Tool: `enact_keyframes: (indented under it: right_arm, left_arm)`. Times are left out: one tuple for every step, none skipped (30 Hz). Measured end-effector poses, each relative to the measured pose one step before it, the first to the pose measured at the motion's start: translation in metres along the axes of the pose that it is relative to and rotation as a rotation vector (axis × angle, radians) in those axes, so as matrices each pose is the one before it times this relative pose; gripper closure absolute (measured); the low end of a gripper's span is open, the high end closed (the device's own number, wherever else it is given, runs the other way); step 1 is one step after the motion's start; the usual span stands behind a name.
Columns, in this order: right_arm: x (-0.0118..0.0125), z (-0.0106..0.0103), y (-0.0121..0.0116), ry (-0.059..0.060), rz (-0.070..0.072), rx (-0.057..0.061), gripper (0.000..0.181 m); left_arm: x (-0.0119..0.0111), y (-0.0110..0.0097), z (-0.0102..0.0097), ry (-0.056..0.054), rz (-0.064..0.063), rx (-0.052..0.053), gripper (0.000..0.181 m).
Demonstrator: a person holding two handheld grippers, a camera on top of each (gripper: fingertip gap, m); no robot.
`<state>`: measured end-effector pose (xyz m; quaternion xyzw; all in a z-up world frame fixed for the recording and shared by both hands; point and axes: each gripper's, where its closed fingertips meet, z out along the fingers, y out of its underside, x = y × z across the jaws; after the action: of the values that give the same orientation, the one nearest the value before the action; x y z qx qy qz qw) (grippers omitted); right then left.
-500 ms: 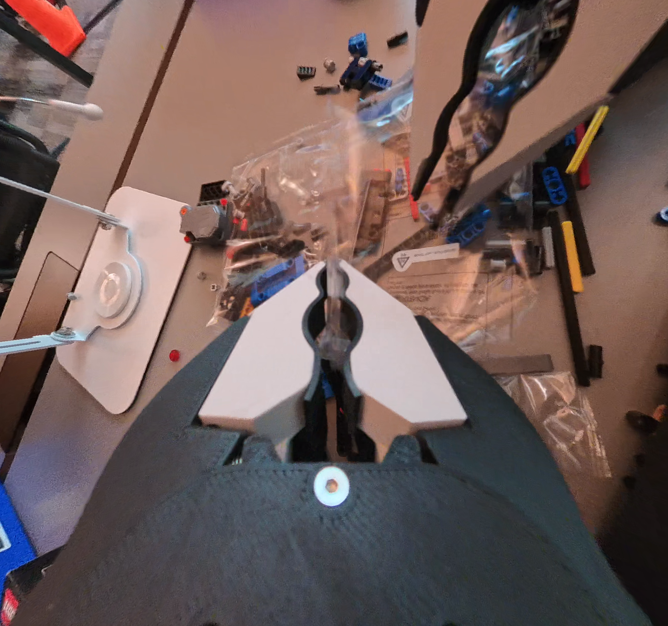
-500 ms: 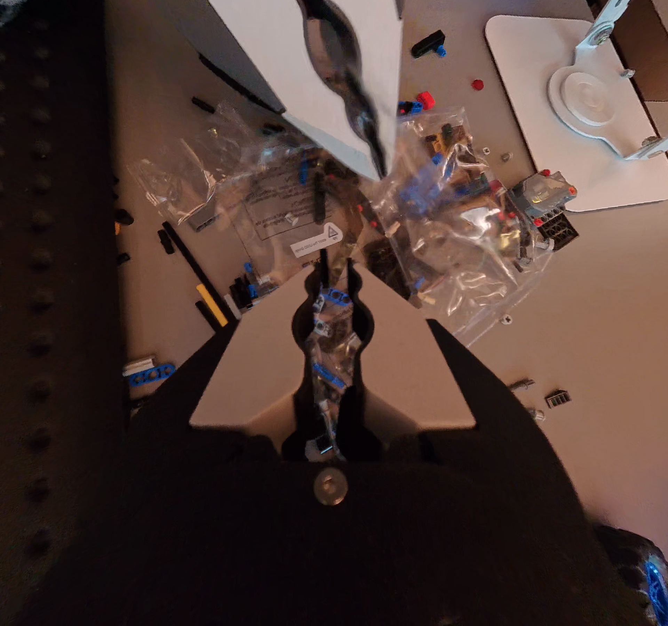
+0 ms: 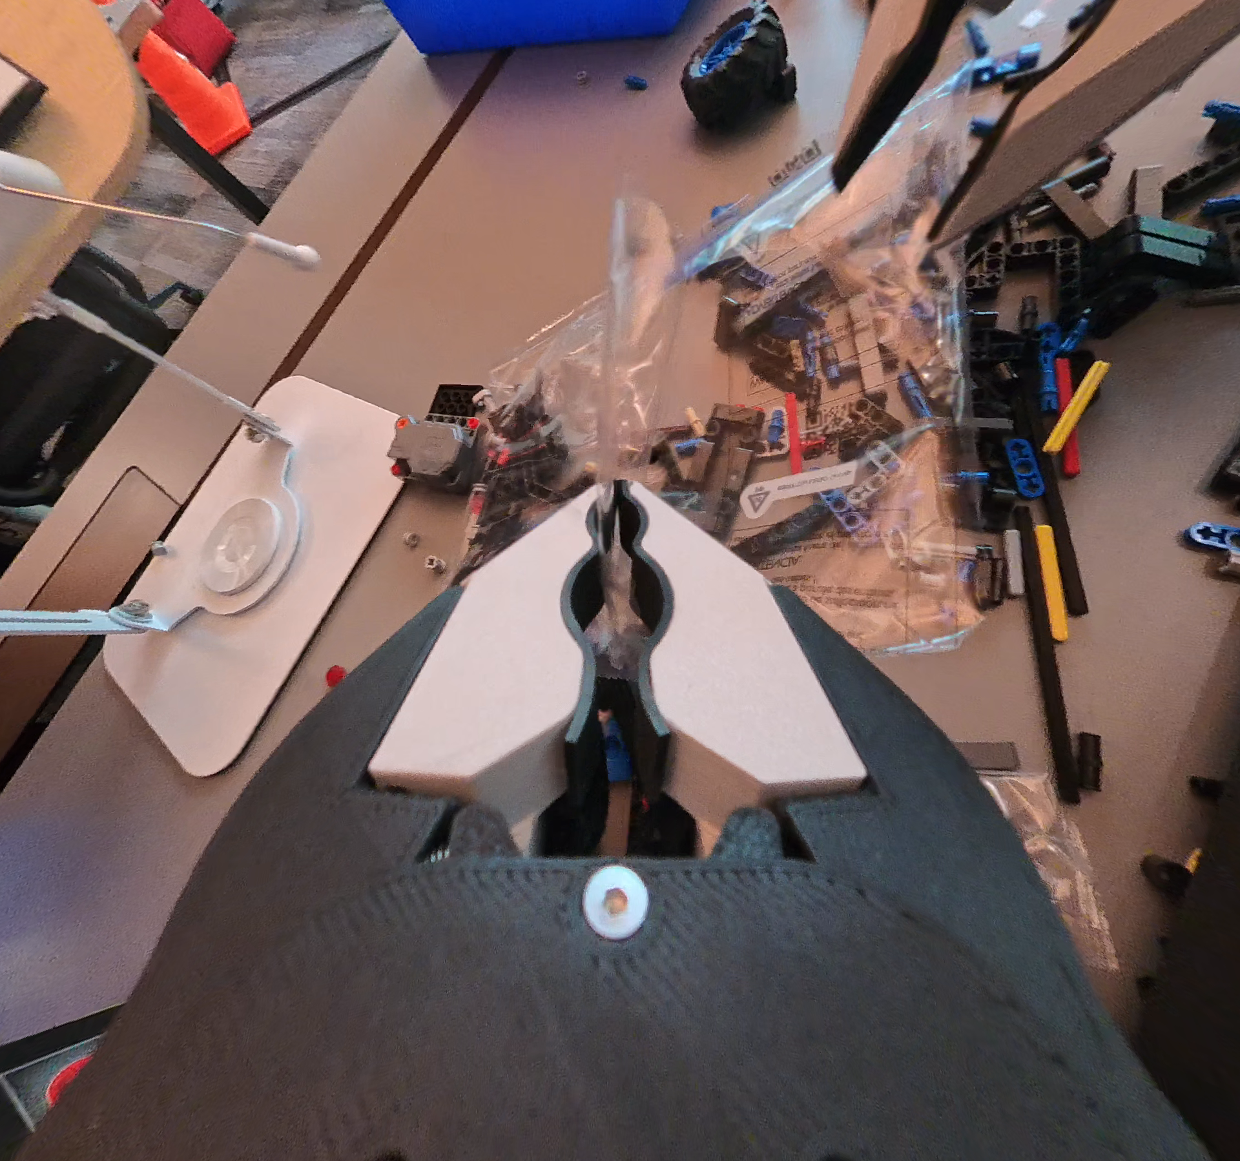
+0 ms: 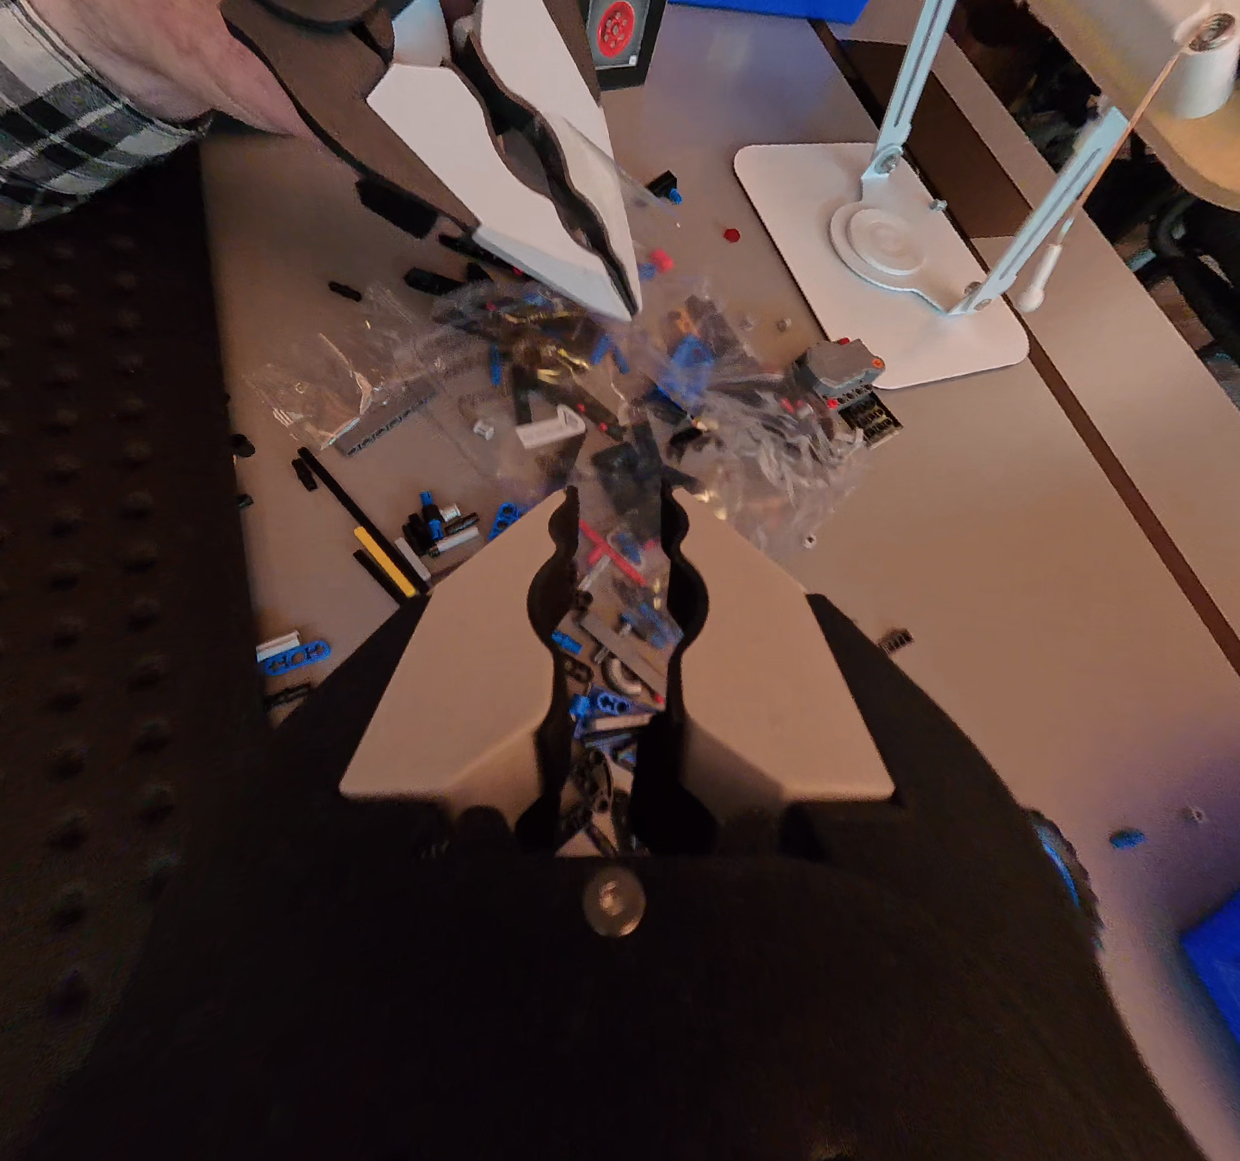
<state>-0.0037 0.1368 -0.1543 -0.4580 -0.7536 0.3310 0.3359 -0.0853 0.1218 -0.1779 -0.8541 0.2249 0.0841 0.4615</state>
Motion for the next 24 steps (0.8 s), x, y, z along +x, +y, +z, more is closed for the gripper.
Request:
enact_keyframes:
  right_arm:
    - [0.00071,-0.00543,0.00134,0.008,-0.0007,-0.0063,0.158]
    - [-0.00207,-0.00667,0.0025,-0.0074,-0.0004,-0.0069,0.16]
    - [-0.00524,-0.00621,0.00421,-0.0235,0.0028,-0.0089,0.159]
    - [-0.0076,-0.00389,0.00649,-0.0375,0.0101,-0.0159,0.159]
    - [-0.01004,-0.00048,0.01019,-0.0508,0.0166,-0.0349,0.158]
    - [-0.00951,0.00373,0.01338,-0.0468,0.0128,-0.0543,0.156]
    - [-0.00454,0.00742,0.01338,-0.0158,0.0059,-0.0568,0.156]
    - [-0.00285,0.00952,0.01294,-0.0089,0.0075,-0.0561,0.157]
    - [-0.00461,0.00977,0.01131,-0.0214,0.0078,-0.0511,0.159]
    - [-0.0043,0.00849,0.00801,-0.0185,0.0047,-0.0351,0.161]
    - [-0.00453,0.00668,0.00497,-0.0169,-0.0012,-0.0193,0.162]
    - [-0.00388,0.00516,0.00254,-0.0142,-0.0038,-0.0088,0.165]
    - [-0.00114,0.00369,0.00138,-0.0004,-0.0023,-0.0054,0.171]
    - [0.00045,0.00229,0.00007,0.0067,-0.0007,-0.0015,0.173]
    - [-0.00032,0.0011,-0.00057,0.0017,-0.0034,0.0004,0.174]
    - [0.00008,-0.00046,-0.00128,0.0062,-0.0091,0.0044,0.175]
    - [0.0005,-0.00307,-0.00336,0.0056,-0.0048,0.0193,0.179]
    - [0.00045,-0.00528,-0.00383,0.0012,0.0043,0.021,0.178]
    - [0.00191,-0.00741,-0.00529,0.0133,-0.0007,0.0241,0.179]
    - [0.00255,-0.00926,-0.00841,0.0226,-0.0115,0.0301,0.179]
    - [0.00246,-0.00977,-0.01065,0.0196,-0.0147,0.0293,0.179]
    - [0.00312,-0.00987,-0.01265,0.0185,-0.0183,0.0316,0.179]
    - [0.00391,-0.00992,-0.01532,0.0197,-0.0215,0.0411,0.179]
    - [0.00477,-0.009,-0.01694,0.017,-0.0186,0.0456,0.179]
  left_arm:
    - [-0.00307,-0.00102,-0.00147,-0.0141,-0.0027,0.0095,0.181]
    - [-0.00298,-0.00124,-0.00141,-0.0107,-0.0097,0.01,0.181]
    - [-0.00206,-0.00122,-0.00106,-0.0036,-0.0148,0.0088,0.181]
    - [-0.00026,-0.00059,-0.00015,0.0058,-0.0117,0.0053,0.181]
    - [0.00034,-0.00048,0.00031,0.0035,-0.003,0.0031,0.181]
    - [0.00106,-0.00047,0.00064,0.0025,0.0047,-0.0002,0.181]
    - [0.00082,-0.001,0.00059,-0.003,0.0079,-0.0003,0.181]
    - [0.00131,-0.00086,0.00075,0.0,0.0073,-0.0006,0.181]
    - [0.00177,-0.00035,0.00081,0.0044,0.0035,-0.002,0.181]
    - [0.00131,0.0002,0.00065,0.0024,0.0028,-0.0015,0.181]
    - [0.00042,0.0006,0.00032,-0.0001,0.0032,-0.0024,0.181]
    - [-0.00049,0.00061,-0.00005,-0.0038,0.001,-0.0012,0.181]
    - [-0.00098,0.00017,-0.00031,-0.0028,-0.0027,0.0016,0.181]
    - [-0.00081,-0.00046,-0.00046,-0.0001,-0.0059,0.0046,0.181]
    - [-0.00044,-0.00087,-0.00045,0.0016,-0.0053,0.0065,0.181]
    - [-0.00041,-0.00068,-0.00051,0.0003,-0.004,0.0048,0.181]
    - [-0.00027,-0.00045,-0.00021,-0.0014,-0.0016,0.0031,0.181]
    - [0.00022,-0.00031,-0.00009,0.0004,0.0005,0.0016,0.181]
    - [0.00057,-0.00023,0.00009,0.0018,0.0014,0.0013,0.181]
    - [0.00087,-0.00042,0.00025,0.0019,0.0017,0.0008,0.181]
    - [0.00072,-0.00039,0.00021,0.0013,0.0018,-0.0003,0.181]
    - [0.00089,-0.00056,0.00035,0.0012,0.0022,0.0008,0.181]
    - [0.00071,-0.00062,0.00027,0.0013,0.0009,0.0019,0.181]
    - [0.00073,-0.0005,0.0001,0.0016,0.0009,0.002,0.181]
